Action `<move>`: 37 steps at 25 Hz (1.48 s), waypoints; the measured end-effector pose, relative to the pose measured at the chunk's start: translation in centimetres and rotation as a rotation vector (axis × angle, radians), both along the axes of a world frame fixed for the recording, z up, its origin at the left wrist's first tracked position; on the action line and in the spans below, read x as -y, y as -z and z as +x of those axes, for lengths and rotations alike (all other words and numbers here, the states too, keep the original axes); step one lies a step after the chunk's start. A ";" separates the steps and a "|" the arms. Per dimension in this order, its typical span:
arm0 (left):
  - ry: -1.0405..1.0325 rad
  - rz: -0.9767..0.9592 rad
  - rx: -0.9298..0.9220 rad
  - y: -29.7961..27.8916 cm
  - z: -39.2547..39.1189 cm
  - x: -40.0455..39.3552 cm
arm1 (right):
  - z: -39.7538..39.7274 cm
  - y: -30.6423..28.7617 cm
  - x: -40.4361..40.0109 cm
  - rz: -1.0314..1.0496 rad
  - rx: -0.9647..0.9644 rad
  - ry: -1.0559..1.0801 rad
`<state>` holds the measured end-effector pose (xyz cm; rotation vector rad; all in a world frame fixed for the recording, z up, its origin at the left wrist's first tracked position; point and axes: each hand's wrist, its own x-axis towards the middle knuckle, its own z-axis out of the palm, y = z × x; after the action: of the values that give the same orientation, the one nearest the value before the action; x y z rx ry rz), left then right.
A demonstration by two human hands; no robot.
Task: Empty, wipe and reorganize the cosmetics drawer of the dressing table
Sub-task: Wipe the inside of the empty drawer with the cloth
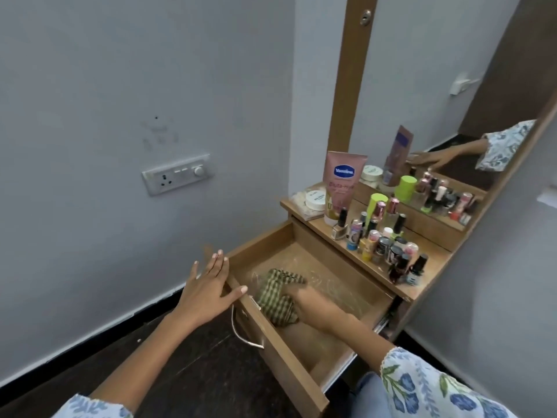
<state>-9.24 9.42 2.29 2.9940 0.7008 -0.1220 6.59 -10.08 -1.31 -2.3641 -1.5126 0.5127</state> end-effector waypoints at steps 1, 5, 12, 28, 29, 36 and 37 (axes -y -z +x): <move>-0.009 -0.015 -0.008 0.1 -0.2 -0.1 | 0.0 0.3 -0.6 0.025 -0.057 0.041; -0.017 -0.085 0.016 0.2 -0.4 0.2 | -1.3 2.4 -4.2 -0.141 -0.076 0.077; -0.014 -0.155 0.109 0.3 -1.2 0.7 | -0.3 3.9 -8.5 -0.026 0.155 -0.107; -0.012 -0.124 0.022 0.2 -0.7 1.9 | 1.3 3.5 -3.7 -0.157 -0.074 -0.058; -0.009 -0.133 0.025 0.2 -0.7 2.1 | 0.7 3.4 -4.8 -0.146 -0.040 -0.099; 0.017 -0.127 0.055 0.0 -0.8 2.7 | 1.8 3.8 -6.6 -0.082 0.182 -0.104; 0.012 -0.127 0.059 0.0 -0.8 2.8 | 3.2 3.5 -6.2 -0.094 0.183 -0.039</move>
<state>-10.07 6.63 2.30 2.8689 0.6434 -0.0750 9.75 -3.89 -4.85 -2.5182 -1.6484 0.3937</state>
